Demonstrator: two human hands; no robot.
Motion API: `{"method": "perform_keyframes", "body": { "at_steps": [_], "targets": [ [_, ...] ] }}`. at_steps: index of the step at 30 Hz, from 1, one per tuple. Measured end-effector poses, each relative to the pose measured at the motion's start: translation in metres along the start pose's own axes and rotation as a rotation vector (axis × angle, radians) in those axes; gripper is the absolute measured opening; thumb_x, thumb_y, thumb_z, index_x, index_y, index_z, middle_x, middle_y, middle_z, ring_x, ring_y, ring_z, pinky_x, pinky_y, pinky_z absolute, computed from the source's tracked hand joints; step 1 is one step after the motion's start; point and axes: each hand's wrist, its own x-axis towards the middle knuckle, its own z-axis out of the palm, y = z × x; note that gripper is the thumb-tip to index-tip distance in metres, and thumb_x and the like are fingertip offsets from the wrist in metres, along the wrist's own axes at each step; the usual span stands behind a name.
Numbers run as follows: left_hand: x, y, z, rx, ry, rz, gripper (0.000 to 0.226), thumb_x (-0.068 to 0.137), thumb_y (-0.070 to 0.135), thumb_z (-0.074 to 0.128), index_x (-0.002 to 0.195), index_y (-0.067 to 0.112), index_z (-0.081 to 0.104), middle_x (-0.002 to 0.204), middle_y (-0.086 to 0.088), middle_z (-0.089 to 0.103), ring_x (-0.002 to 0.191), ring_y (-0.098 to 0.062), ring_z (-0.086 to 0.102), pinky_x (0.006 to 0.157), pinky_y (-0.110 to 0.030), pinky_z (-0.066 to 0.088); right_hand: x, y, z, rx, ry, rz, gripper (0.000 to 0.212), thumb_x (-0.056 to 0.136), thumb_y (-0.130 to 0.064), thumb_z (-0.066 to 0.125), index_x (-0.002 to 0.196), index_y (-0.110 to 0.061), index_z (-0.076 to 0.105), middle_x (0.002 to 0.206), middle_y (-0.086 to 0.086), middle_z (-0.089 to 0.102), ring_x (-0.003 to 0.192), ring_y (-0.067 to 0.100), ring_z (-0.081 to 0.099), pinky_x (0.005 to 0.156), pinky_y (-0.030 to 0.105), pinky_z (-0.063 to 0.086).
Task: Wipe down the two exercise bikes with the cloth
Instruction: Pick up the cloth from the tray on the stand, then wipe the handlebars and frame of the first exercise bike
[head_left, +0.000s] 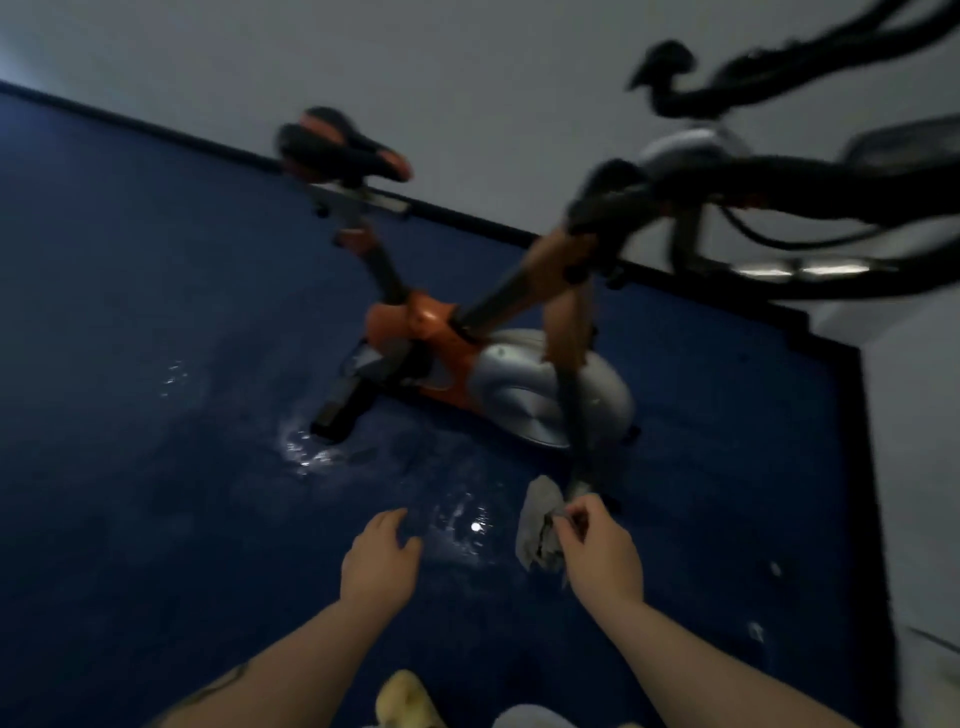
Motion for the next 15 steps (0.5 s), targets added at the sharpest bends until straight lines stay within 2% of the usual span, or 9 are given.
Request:
{"method": "perform_keyframes", "body": {
  "at_steps": [4,7,15],
  "targets": [
    [0.027,-0.069,-0.075,-0.031,0.105,-0.050,0.051,0.096,0.028,0.046,0.145,0.017,0.037,0.151,0.000,0.038,0.131,-0.019,0.045,0.107,-0.038,0.038,0.010,-0.079,0.074,-0.022,-0.047,-0.050,0.013,0.093,-0.032,0.056,0.084,-0.026,0.050,0.073,-0.010,0.061,0.064,0.007,0.058,0.055,0.033,0.049],
    [0.039,-0.112,-0.120,-0.063,0.166,-0.117,0.050,0.096,0.029,0.045,0.145,0.018,0.037,0.150,0.000,0.039,0.131,-0.020,0.044,0.108,-0.037,0.037,0.014,-0.134,0.116,-0.020,-0.089,-0.078,0.014,0.092,-0.032,0.058,0.082,-0.026,0.051,0.073,-0.009,0.061,0.065,0.008,0.057,0.053,0.029,0.046],
    [0.101,-0.182,-0.181,-0.174,0.189,-0.259,0.050,0.096,0.031,0.046,0.144,0.020,0.038,0.149,0.000,0.040,0.131,-0.020,0.044,0.107,-0.036,0.037,0.058,-0.261,0.210,-0.110,-0.288,-0.214,0.012,0.090,-0.036,0.059,0.084,-0.028,0.052,0.076,-0.009,0.062,0.067,0.008,0.059,0.053,0.028,0.044]
  ]
}}
